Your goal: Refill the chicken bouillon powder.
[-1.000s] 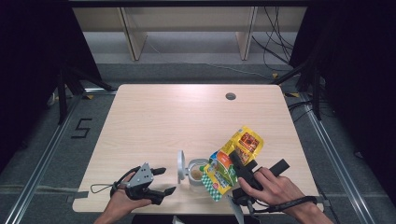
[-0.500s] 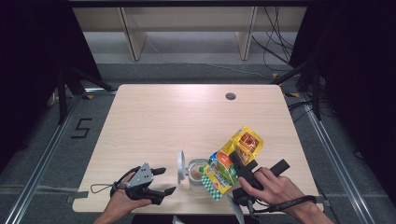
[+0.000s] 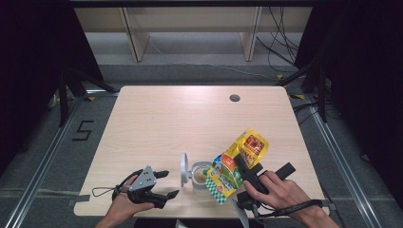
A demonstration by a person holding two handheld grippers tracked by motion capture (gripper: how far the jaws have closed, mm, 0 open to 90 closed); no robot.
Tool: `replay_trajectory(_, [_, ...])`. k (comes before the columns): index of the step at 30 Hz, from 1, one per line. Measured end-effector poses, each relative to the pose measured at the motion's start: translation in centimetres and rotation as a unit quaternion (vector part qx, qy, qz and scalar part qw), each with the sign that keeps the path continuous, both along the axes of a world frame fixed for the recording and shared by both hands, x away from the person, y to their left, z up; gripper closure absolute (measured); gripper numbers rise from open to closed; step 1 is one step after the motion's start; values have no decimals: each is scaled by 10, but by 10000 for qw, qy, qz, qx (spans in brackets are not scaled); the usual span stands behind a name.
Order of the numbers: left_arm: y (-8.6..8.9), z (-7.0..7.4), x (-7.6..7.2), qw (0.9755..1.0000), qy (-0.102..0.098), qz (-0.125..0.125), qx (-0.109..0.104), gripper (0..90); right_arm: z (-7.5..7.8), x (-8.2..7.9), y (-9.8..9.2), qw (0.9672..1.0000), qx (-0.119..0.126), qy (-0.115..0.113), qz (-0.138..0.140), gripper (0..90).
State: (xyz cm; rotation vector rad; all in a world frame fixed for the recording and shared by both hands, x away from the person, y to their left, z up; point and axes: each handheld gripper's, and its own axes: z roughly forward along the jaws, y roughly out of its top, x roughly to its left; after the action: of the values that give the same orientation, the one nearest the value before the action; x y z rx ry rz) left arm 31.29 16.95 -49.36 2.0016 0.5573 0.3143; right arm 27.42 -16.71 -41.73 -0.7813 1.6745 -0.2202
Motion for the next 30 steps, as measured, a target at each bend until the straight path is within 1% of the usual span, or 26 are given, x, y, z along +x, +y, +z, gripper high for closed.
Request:
replay_trajectory(2, [0,0,0,10000,1,-1,-1,237,0,0,0,10000,-2,23,-18,571])
replay_trajectory(12, [0,0,0,10000,-6,-12,8,237,2,-1,-1,10000,5,-69,15,571])
replay_trajectory(16, [0,0,0,10000,3,-2,5,237,3,0,-2,9999,-47,-99,2,571])
replay_trajectory(17, [0,0,0,10000,3,0,4,237,3,-1,-2,9999,-103,-128,-9,571])
replay_trajectory(18, [0,0,0,10000,3,0,4,237,5,0,-1,9997,-205,-107,-12,571])
replay_trajectory(20, [0,0,0,10000,-3,2,7,237,5,-1,-2,9997,-205,-114,-7,571])
replay_trajectory(21, [0,0,0,10000,-3,-6,7,237,5,-1,-2,9996,-207,-170,13,572])
replay_trajectory(22, [0,0,0,10000,11,-16,20,237,6,-1,-2,9997,-221,-121,-1,571])
replay_trajectory(24, [0,0,0,10000,32,10,5,237,5,-1,-2,9997,-223,-121,-4,571])
replay_trajectory(25, [0,0,0,10000,11,-19,20,237,5,-1,-2,9996,-232,-179,19,571])
replay_trajectory(26, [0,0,0,10000,2,-13,8,237,5,-1,-2,9996,-253,-124,1,571])
replay_trajectory(30, [0,0,0,10000,9,1,-32,237,5,-1,-2,9995,-287,-132,16,572])
